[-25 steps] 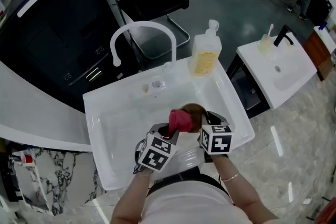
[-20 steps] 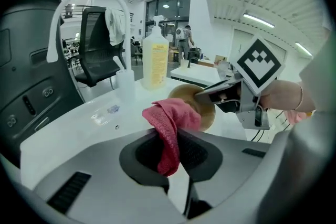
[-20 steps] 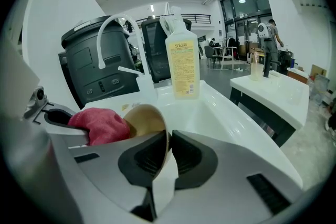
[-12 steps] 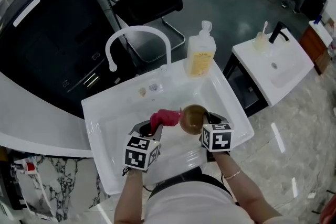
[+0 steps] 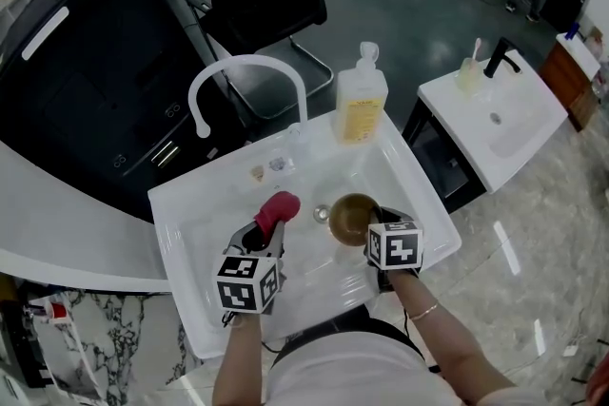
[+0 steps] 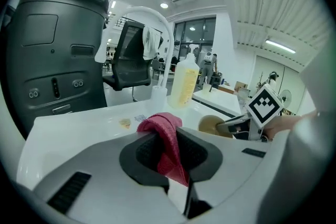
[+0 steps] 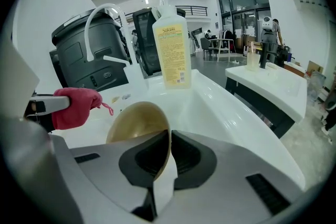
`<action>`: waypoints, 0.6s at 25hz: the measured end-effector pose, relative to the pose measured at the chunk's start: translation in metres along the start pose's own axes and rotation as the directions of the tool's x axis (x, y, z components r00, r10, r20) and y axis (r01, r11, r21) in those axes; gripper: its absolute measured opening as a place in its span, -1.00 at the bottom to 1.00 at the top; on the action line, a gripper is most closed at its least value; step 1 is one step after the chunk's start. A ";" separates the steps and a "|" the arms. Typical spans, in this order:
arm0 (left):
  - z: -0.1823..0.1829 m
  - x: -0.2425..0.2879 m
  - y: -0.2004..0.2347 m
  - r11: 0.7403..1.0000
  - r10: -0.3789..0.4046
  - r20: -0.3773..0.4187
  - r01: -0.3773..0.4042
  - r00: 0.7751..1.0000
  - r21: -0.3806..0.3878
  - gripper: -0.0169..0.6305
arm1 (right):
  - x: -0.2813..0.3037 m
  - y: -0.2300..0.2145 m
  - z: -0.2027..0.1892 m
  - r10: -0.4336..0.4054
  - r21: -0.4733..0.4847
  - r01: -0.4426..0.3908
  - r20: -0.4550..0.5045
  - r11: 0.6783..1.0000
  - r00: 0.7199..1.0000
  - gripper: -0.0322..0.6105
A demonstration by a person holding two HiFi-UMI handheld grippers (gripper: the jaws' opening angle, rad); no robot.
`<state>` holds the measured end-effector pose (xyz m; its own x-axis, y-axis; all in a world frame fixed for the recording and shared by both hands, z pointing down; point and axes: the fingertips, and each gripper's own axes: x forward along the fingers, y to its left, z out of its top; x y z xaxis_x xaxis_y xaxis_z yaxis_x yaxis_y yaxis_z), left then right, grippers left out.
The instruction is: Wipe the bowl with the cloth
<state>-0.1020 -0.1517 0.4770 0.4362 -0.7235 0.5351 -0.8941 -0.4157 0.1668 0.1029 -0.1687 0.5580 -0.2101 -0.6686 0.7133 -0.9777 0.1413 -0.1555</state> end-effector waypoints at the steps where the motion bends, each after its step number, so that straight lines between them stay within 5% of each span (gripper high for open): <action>1: 0.001 0.000 0.001 1.000 0.005 0.010 -0.005 1.000 -0.011 -0.76 | 0.002 -0.001 -0.001 -0.001 0.001 0.001 -0.007 1.000 1.000 -0.84; 15: 0.008 0.002 0.012 0.990 0.073 0.077 -0.063 0.994 -0.123 -0.76 | 0.050 -0.007 -0.010 0.005 -0.031 -0.009 -0.111 0.999 0.994 -0.84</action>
<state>-0.1111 -0.1624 0.4739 0.3766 -0.7920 0.4806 -0.9254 -0.2983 0.2336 0.0991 -0.1962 0.6014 -0.2141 -0.5826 0.7841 -0.9755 0.1695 -0.1404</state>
